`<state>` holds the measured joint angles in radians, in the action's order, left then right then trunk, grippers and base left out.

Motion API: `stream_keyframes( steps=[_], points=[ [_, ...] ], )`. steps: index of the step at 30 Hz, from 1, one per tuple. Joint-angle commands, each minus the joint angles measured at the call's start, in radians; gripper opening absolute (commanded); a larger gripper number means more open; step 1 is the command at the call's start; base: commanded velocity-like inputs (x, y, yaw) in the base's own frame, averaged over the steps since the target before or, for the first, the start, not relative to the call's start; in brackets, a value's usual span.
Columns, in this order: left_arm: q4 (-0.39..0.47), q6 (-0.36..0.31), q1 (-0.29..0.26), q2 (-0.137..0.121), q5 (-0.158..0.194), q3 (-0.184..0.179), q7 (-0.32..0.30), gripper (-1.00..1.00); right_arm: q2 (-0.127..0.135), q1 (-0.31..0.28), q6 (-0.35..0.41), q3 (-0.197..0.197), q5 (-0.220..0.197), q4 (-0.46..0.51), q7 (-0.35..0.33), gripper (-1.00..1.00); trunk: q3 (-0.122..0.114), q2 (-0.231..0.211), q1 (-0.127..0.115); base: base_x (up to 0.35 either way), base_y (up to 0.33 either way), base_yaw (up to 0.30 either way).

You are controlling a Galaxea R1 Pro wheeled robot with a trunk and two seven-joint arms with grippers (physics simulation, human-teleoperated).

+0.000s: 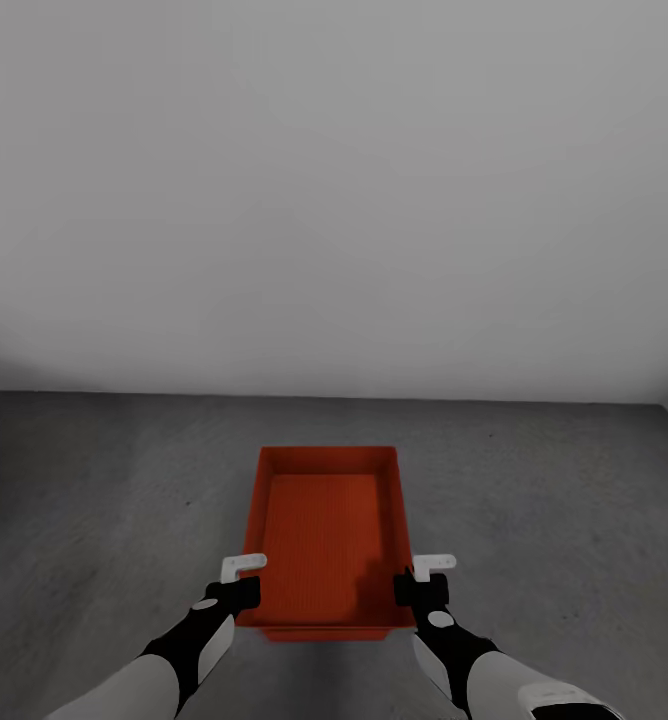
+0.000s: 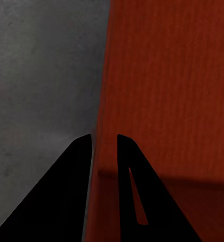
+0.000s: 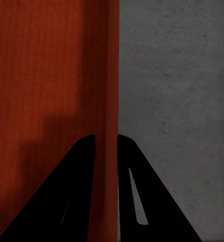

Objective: Move the two storage containers from the living room to the garage. In the garage, place one container on the floor and stack the other container on top of it (either order is fine).

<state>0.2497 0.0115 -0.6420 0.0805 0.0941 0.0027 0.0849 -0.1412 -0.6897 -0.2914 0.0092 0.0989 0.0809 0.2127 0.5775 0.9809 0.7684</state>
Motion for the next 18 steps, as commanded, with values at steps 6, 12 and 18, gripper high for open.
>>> stream_keyframes(
  steps=[6,12,18],
  points=[
    [0.005,0.002,-0.001,-0.007,-0.002,0.009,0.009,-1.00,0.000,-0.001,0.000,-0.005,0.002,-0.004,0.007,-1.00,0.001,0.001,0.000,0.000,0.000,-0.194],
    [0.005,0.002,-0.001,-0.007,-0.002,0.010,0.009,-1.00,-0.001,-0.001,0.000,-0.005,0.002,-0.004,0.006,-1.00,0.001,0.001,0.000,0.000,0.000,-0.028],
    [0.005,0.002,-0.001,-0.007,-0.001,0.011,0.009,-1.00,-0.001,-0.001,0.000,-0.005,0.002,-0.005,0.006,-1.00,0.001,0.001,0.000,0.000,0.000,-0.002]
  ],
)
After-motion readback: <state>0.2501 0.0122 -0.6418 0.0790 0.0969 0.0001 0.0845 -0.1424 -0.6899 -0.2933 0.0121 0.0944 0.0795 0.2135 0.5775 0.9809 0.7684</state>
